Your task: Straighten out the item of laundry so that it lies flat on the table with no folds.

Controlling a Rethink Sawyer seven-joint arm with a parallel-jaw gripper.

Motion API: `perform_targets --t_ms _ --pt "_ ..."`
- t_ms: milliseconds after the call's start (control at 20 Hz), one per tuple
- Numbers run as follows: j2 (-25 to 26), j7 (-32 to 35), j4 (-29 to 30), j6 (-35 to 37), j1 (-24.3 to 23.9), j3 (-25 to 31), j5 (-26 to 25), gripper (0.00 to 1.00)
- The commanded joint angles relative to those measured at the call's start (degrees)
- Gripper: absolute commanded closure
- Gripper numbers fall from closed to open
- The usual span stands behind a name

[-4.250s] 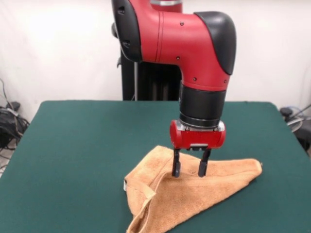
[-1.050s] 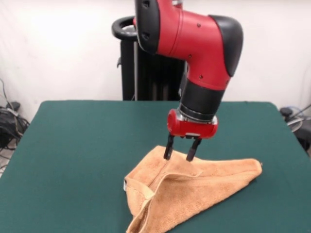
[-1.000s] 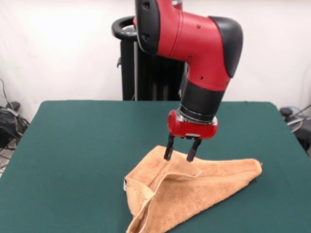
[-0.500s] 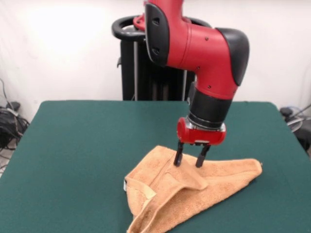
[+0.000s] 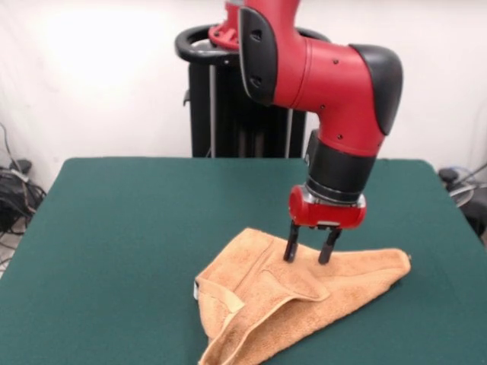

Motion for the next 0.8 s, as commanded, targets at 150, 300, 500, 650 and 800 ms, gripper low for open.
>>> perform_targets --t_ms 150,300,500,650,800 --pt "1.97 14.29 -1.59 -2.09 1.47 -0.07 4.63 0.00" --pt "2.93 14.55 -3.12 -2.49 2.09 -1.23 5.47 0.00" --pt "4.43 11.70 -7.06 -0.68 0.06 -0.13 5.50 0.00" --pt "4.69 11.32 -7.33 -0.81 -0.42 0.37 5.39 0.00" --pt "4.14 11.72 -6.09 -1.44 -0.33 0.33 5.23 0.00"
